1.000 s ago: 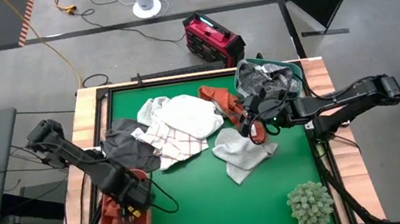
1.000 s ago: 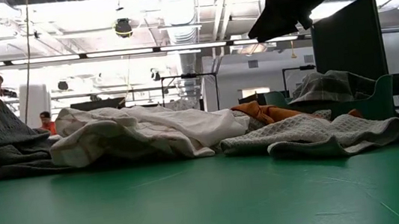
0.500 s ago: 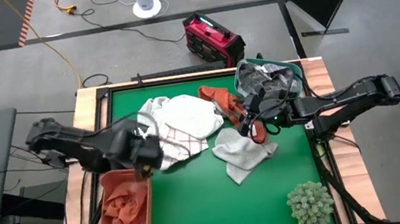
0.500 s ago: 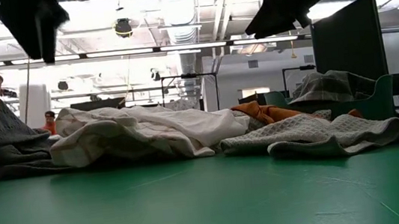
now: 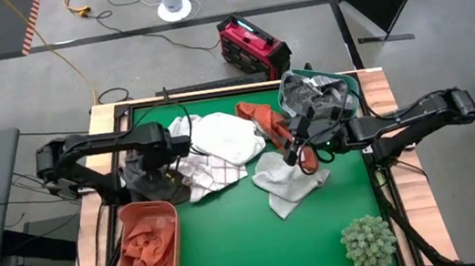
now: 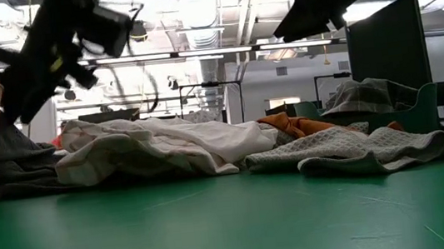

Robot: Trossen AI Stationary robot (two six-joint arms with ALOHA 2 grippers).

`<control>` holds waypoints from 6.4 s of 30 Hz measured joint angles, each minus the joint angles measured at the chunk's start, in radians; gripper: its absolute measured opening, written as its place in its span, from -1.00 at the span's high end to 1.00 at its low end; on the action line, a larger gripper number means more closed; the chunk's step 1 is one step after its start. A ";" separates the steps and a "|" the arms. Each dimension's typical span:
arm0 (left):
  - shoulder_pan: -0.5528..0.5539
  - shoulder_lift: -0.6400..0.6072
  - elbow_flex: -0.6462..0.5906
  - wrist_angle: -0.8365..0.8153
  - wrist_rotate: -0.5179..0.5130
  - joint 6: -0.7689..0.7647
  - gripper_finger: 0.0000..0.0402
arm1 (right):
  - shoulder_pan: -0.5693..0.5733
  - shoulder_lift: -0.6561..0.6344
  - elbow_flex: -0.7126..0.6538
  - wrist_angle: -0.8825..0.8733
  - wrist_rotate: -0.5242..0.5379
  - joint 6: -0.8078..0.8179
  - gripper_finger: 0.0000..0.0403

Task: Sort towels by color in basket
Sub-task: Put the gray towel into the orange bin

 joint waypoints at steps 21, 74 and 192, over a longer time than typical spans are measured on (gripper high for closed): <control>-0.045 -0.040 -0.134 0.226 0.007 0.045 0.98 | 0.015 0.000 0.000 0.017 0.001 -0.006 -0.17; -0.299 -0.292 0.234 1.693 0.253 0.275 1.00 | 0.060 0.443 0.043 0.873 -0.279 -0.330 -0.17; -0.515 -0.832 -0.042 0.533 0.395 -0.775 1.00 | 0.051 0.126 0.119 -0.094 -0.074 -0.064 -0.08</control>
